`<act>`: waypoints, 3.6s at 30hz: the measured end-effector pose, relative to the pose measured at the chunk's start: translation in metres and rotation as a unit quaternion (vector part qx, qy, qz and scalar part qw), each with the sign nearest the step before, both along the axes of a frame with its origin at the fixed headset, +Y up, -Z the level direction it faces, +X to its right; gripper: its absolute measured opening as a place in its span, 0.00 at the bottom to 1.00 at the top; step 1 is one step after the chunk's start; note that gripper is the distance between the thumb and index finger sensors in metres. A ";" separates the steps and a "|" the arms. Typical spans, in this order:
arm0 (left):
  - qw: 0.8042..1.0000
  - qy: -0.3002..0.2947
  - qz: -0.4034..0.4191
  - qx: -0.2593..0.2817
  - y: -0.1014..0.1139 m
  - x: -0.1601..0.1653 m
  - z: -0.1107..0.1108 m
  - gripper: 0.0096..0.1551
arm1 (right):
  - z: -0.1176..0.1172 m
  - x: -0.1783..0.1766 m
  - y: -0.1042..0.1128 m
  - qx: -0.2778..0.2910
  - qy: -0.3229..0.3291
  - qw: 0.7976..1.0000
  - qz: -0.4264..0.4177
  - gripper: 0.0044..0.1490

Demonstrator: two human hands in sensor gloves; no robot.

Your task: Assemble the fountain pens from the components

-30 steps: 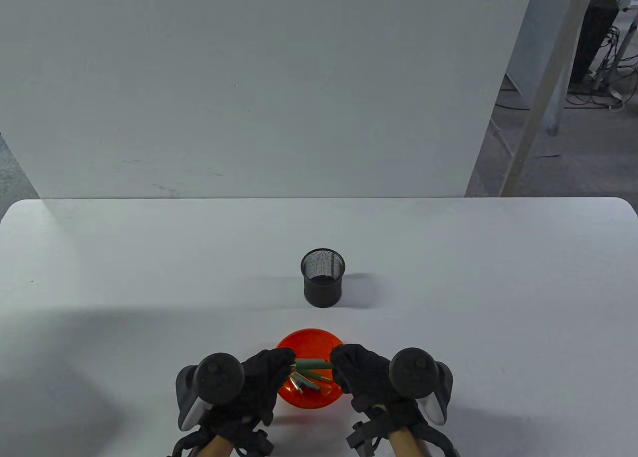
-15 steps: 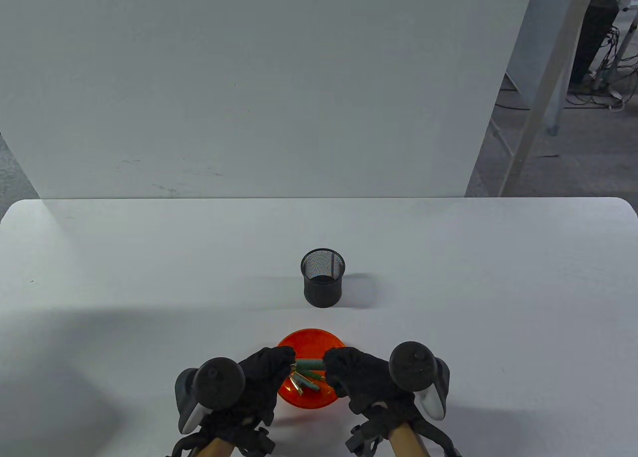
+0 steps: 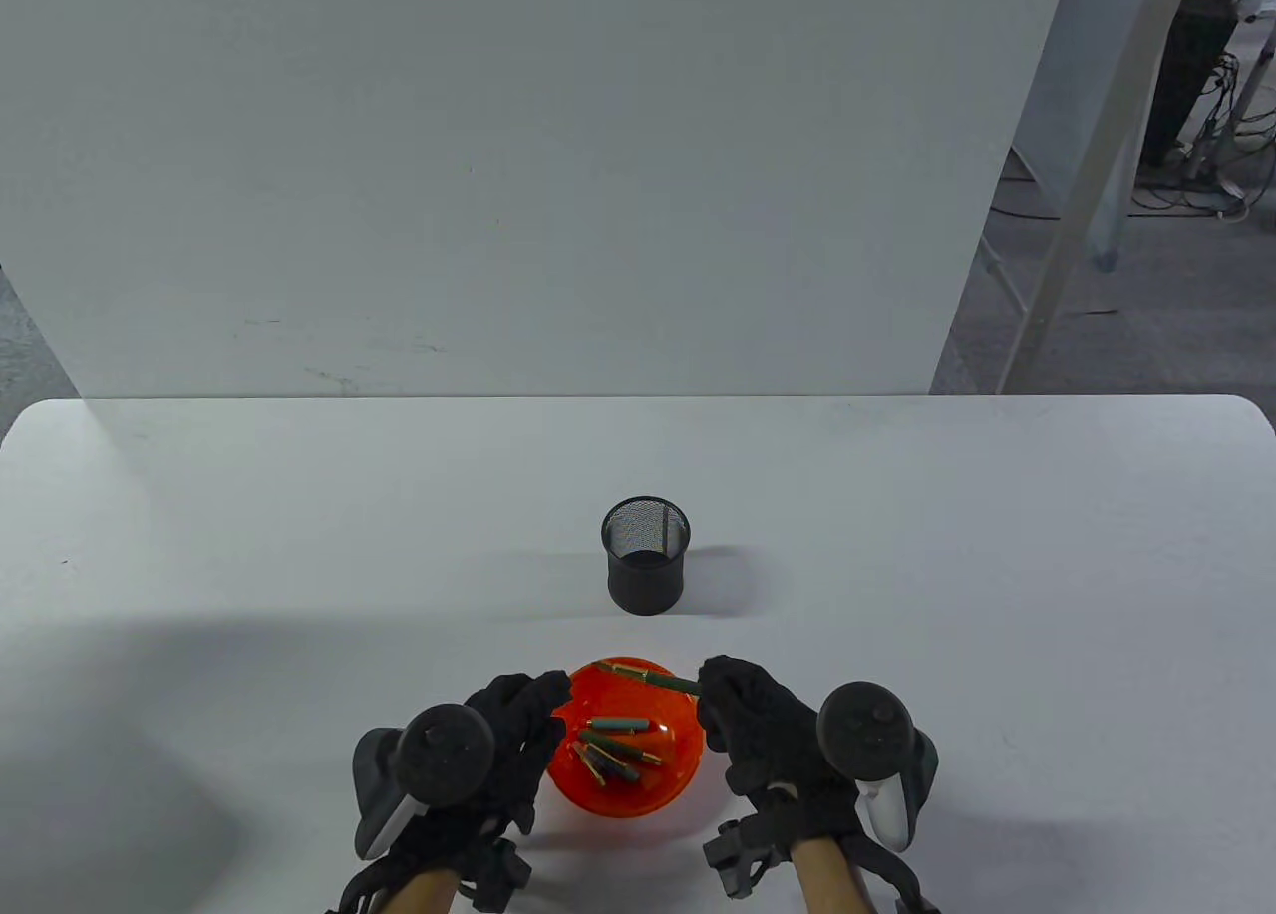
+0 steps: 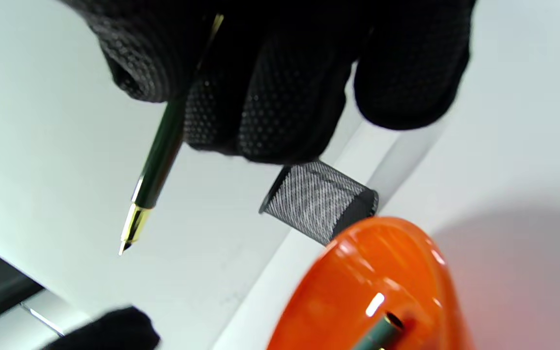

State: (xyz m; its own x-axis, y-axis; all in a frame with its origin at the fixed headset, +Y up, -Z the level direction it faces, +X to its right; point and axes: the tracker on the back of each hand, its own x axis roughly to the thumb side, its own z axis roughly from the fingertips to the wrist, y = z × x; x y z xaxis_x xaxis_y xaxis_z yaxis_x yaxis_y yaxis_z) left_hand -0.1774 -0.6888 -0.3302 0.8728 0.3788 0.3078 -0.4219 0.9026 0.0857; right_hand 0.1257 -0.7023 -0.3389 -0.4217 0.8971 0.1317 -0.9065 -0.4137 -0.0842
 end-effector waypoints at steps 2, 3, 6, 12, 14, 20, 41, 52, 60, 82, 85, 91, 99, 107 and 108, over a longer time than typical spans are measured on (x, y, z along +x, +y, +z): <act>0.997 -0.007 -0.068 0.019 0.005 0.014 0.000 0.26 | 0.000 0.002 0.001 0.011 -0.013 1.000 -0.016 0.29; 0.996 -0.014 -0.086 0.017 0.005 0.022 -0.001 0.26 | 0.000 0.003 0.002 0.012 -0.015 1.000 -0.022 0.29; 0.981 -0.040 -0.188 0.034 0.007 0.054 -0.009 0.25 | -0.001 0.006 0.002 0.016 -0.013 0.997 -0.069 0.29; 0.928 -0.044 -0.368 0.037 0.008 0.106 -0.039 0.26 | 0.004 0.018 0.001 0.018 -0.040 0.985 -0.164 0.29; 0.919 -0.052 -0.390 0.039 0.005 0.115 -0.045 0.25 | 0.004 0.021 0.001 0.019 -0.041 0.981 -0.189 0.29; 0.893 -0.051 -0.447 0.017 -0.012 0.124 -0.055 0.25 | 0.005 0.026 0.005 0.031 -0.048 0.976 -0.208 0.30; 0.841 -0.056 -0.539 0.005 -0.037 0.156 -0.047 0.25 | 0.007 0.029 0.010 0.039 -0.049 0.969 -0.239 0.30; 0.855 -0.074 -0.511 0.040 -0.020 0.147 -0.037 0.28 | 0.008 0.028 0.010 0.039 -0.044 0.972 -0.227 0.30; 0.964 -0.026 -0.260 0.049 0.058 0.069 -0.008 0.27 | 0.008 0.026 0.010 0.038 -0.039 0.976 -0.209 0.27; 0.954 -0.035 0.296 -0.009 0.014 -0.008 0.007 0.24 | 0.015 0.005 0.013 0.052 0.010 0.994 -0.092 0.25; 0.956 -0.042 0.292 -0.008 0.014 -0.006 0.008 0.23 | 0.016 0.004 0.014 0.055 0.016 0.995 -0.080 0.25; 0.955 -0.056 0.292 -0.004 0.016 -0.004 0.008 0.24 | 0.016 0.004 0.013 0.051 0.015 0.996 -0.075 0.25; 0.961 -0.064 0.270 -0.004 0.017 -0.004 0.008 0.24 | 0.015 -0.001 0.014 0.051 0.033 0.996 -0.060 0.25; 0.975 -0.067 0.211 0.013 0.018 0.002 0.010 0.23 | 0.016 -0.002 0.015 0.057 0.030 0.998 -0.026 0.25; 0.979 -0.065 0.191 0.019 0.018 0.003 0.011 0.23 | 0.016 -0.003 0.016 0.060 0.032 0.998 -0.015 0.25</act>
